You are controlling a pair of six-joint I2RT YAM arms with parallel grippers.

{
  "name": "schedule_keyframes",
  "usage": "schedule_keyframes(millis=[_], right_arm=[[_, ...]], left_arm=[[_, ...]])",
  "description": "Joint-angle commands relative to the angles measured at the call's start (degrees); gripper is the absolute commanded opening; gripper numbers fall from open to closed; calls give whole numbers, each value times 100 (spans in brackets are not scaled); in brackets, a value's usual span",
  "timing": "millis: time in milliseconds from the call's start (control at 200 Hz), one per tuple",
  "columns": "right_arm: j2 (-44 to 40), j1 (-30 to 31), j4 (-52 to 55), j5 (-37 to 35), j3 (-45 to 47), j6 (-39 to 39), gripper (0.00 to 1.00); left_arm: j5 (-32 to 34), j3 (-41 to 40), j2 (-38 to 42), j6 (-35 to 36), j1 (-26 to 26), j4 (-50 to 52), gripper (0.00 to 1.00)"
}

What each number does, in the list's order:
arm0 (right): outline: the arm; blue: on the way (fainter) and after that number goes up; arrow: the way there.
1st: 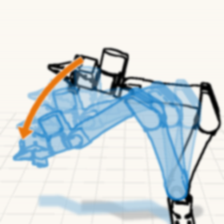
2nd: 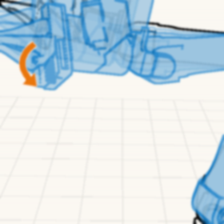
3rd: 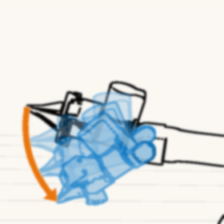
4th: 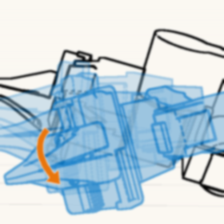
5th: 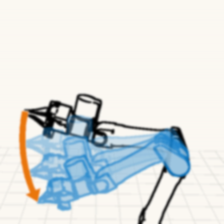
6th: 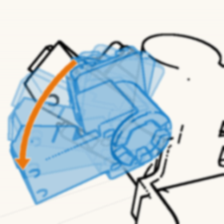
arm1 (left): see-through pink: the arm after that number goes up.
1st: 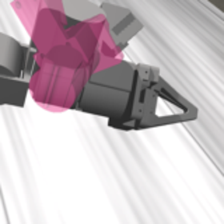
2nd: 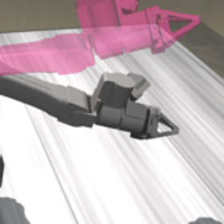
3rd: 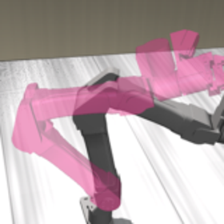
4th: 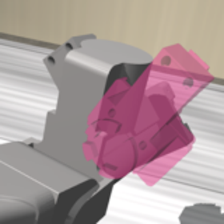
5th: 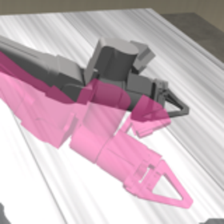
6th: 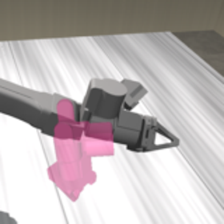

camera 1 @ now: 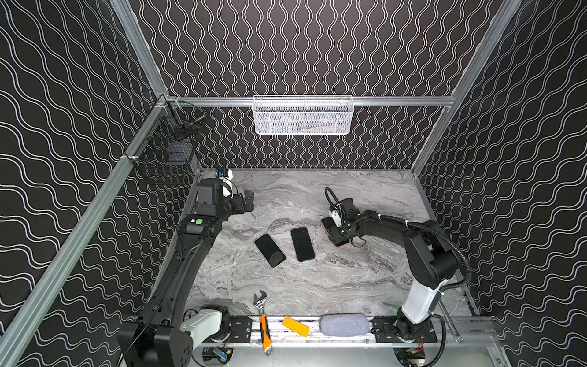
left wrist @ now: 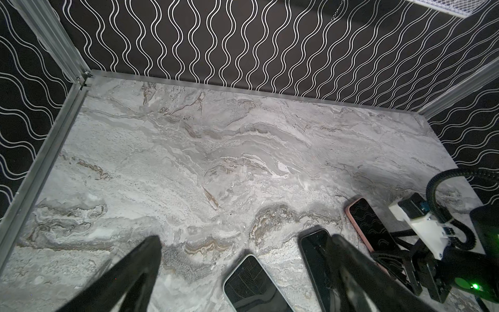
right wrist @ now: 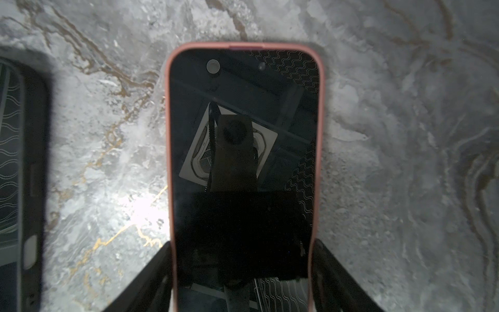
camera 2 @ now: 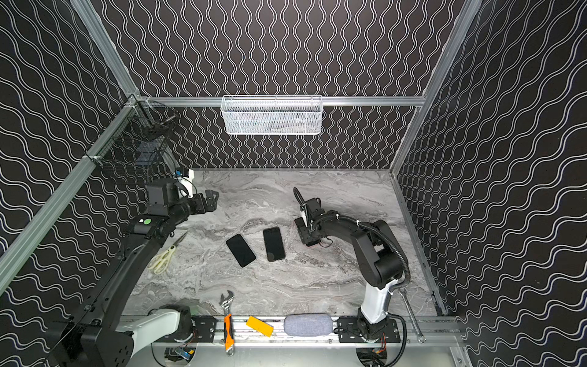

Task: Take the phone out of the phone case
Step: Pick up the phone from the center of the table.

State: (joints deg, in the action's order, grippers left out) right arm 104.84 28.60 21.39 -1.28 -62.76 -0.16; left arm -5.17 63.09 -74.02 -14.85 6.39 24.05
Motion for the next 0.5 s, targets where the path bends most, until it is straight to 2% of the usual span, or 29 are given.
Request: schedule_keyframes(millis=[0,100,205,315,496], right_arm=[[88,-4,287,305,-22,-71,56],[75,-14,227,347,17,-80,57],[55,-23,232,364,1,-50,57],[-40,-54,242,493,0,-1,57],[-303,-105,172,722,50,-21,57]], left_arm=[[-192,17,-53,-217,35,-146,99],[-341,-115,-110,-553,153,-301,99],[-682,-643,-136,-1200,367,-922,99],[-701,-1000,-285,-1672,739,-1350,99],[-559,-1115,-645,-2063,1413,-1703,99]])
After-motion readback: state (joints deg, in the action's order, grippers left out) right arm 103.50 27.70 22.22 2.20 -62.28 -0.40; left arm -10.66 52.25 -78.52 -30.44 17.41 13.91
